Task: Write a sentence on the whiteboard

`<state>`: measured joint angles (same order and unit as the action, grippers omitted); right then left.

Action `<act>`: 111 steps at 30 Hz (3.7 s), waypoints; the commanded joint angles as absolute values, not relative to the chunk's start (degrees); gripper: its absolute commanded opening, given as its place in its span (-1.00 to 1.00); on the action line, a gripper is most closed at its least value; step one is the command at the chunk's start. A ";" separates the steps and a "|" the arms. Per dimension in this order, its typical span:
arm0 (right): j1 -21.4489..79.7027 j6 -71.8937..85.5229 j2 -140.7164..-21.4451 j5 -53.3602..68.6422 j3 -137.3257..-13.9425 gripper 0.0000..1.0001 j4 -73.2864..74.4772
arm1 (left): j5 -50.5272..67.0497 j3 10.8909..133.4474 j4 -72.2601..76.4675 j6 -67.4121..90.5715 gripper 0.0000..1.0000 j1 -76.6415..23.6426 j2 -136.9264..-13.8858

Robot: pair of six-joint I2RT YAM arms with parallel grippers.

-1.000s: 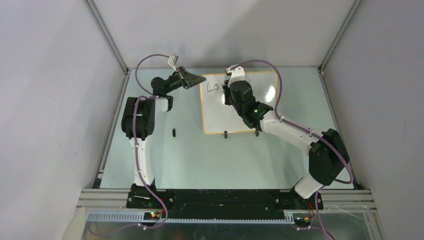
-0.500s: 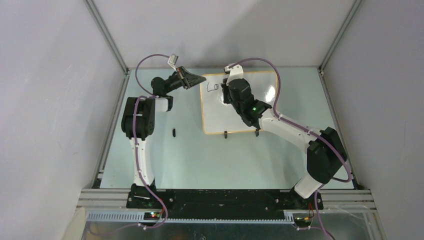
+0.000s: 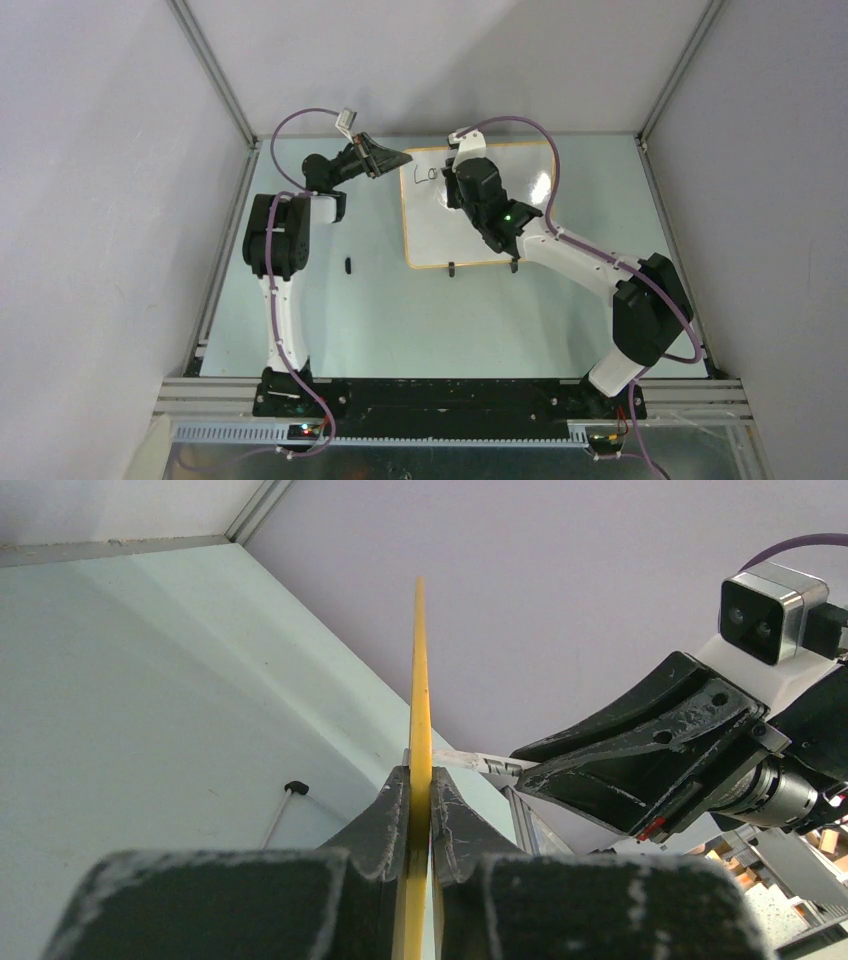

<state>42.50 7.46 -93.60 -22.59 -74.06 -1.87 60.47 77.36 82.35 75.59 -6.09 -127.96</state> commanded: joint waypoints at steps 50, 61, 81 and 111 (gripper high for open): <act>42.42 4.76 -93.69 -27.76 -77.40 -1.00 3.08 | 60.62 78.26 85.90 76.20 -1.00 -6.31 -126.39; 41.64 4.81 -94.26 -26.55 -78.95 -1.00 2.01 | 60.64 78.34 85.76 76.19 -1.00 -6.41 -126.47; 42.51 6.07 -88.62 -24.73 -74.07 -1.00 -1.18 | 60.74 78.59 85.70 76.16 -1.00 -6.40 -126.52; 40.29 7.37 -91.10 -23.18 -74.77 -1.00 1.24 | 60.72 78.15 85.74 76.10 -1.00 -6.38 -126.30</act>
